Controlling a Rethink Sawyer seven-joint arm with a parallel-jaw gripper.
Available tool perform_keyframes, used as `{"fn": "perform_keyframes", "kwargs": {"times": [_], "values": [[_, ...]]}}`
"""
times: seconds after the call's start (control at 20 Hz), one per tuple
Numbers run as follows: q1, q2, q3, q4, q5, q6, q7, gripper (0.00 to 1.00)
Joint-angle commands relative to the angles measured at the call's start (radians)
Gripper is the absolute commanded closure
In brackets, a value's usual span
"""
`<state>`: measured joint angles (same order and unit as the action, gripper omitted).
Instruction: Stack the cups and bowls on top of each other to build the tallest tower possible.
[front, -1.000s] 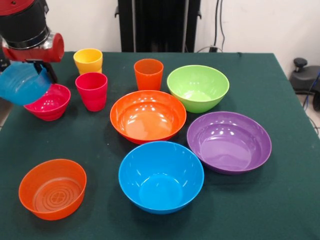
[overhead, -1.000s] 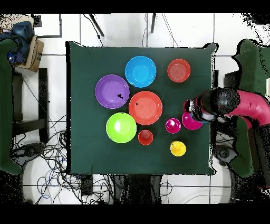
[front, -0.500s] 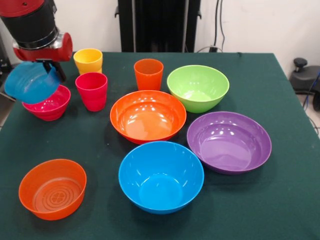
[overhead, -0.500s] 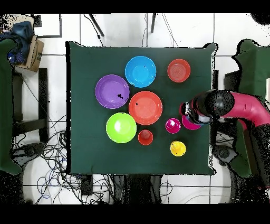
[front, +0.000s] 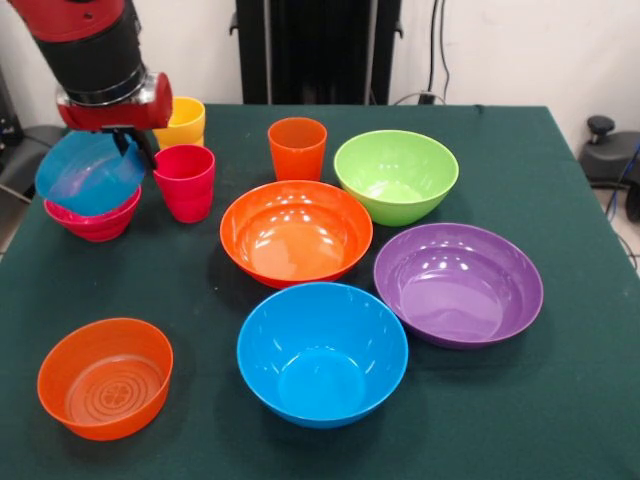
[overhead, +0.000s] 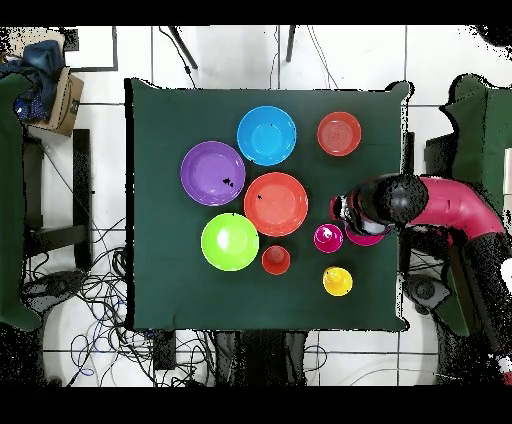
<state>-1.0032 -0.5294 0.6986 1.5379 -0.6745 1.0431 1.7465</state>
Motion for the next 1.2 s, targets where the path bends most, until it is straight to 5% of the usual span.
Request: {"fn": "perform_keyframes", "kwargs": {"times": [0.05,1.2], "values": [[0.063,0.017,-0.058,0.064,-0.080,-0.095,-0.071,1.00],[-0.033,-0.073,-0.054,0.229,-0.108,-0.137,-0.173,1.00]]}}
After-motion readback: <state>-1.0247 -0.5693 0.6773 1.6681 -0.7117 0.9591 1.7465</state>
